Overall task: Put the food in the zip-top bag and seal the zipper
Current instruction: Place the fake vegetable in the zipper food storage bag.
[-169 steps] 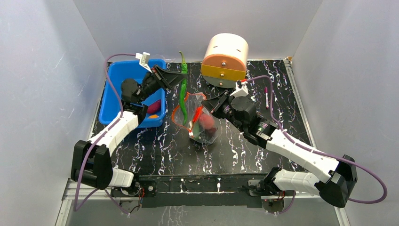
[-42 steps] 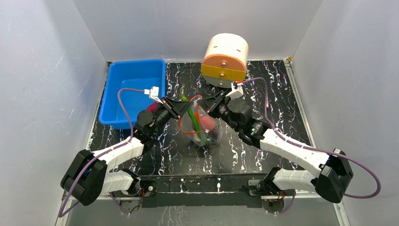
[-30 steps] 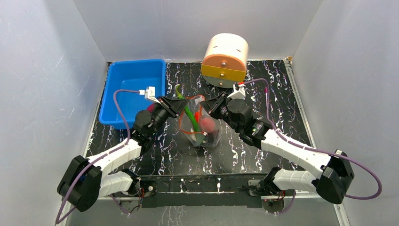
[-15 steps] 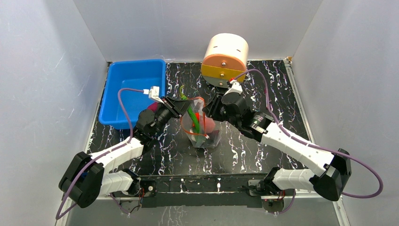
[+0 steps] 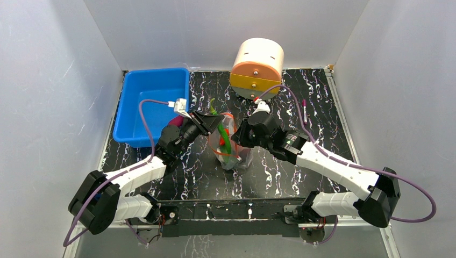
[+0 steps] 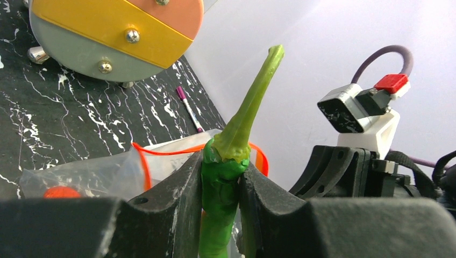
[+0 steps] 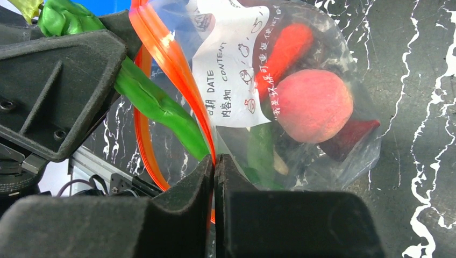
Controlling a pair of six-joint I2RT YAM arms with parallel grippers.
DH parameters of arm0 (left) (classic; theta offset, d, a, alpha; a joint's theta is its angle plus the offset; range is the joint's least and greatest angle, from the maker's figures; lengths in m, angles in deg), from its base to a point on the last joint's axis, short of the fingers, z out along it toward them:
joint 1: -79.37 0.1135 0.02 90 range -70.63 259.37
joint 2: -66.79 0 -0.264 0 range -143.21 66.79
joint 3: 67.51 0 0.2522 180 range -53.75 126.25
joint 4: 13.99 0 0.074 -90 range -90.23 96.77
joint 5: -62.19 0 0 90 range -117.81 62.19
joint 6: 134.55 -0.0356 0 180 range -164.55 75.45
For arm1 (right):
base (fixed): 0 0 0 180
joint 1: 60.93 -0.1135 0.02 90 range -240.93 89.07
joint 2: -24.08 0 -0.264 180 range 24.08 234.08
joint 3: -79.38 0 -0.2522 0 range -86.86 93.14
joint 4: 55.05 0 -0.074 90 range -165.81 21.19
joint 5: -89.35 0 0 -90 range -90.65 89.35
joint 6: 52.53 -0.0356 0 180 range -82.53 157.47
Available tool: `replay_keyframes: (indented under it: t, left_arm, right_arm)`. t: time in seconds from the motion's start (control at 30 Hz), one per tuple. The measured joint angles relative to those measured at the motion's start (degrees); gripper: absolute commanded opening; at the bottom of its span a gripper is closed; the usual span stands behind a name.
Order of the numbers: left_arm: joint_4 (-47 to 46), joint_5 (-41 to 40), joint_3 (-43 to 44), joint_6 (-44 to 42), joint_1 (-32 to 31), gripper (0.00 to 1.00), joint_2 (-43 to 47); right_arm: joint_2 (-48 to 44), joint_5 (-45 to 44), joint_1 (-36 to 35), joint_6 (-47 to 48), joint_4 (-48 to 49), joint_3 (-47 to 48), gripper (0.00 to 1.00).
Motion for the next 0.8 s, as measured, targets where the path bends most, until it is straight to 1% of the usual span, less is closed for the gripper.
replay_keyframes:
  t: [0.13, 0.33, 0.5, 0.7, 0.73, 0.77, 0.8]
  left_arm:
    - [0.6, 0.0, 1.0, -0.7, -0.1, 0.00, 0.0]
    - [1.6, 0.0, 3.3, 0.5, -0.1, 0.00, 0.4]
    - [1.7, -0.1, 3.3, 0.6, -0.8, 0.00, -0.2]
    - [-1.6, -1.4, 2.2, -0.8, -3.7, 0.00, -3.8]
    - [-2.0, -1.4, 2.2, -1.0, -4.2, 0.01, -4.7]
    - [-2.2, -1.4, 2.2, -1.2, -4.5, 0.05, -5.6]
    - [-2.4, -1.4, 2.1, -1.3, -4.8, 0.12, -6.4]
  right_arm:
    - [-1.0, -1.0, 0.0, -0.7, -0.2, -0.3, 0.00]
    - [-7.1, -4.2, 0.0, -5.2, 4.5, -5.9, 0.00]
    - [-8.3, -6.3, 0.0, -8.0, 8.8, -8.6, 0.00]
    - [-9.0, -8.1, 0.0, -9.2, 10.3, -10.2, 0.00]
    - [-9.0, -8.4, 0.0, -9.2, 10.4, -10.2, 0.00]
    - [-9.0, -8.7, 0.0, -9.2, 10.4, -10.2, 0.00]
    - [-9.0, -9.0, 0.0, -9.1, 10.3, -10.2, 0.00]
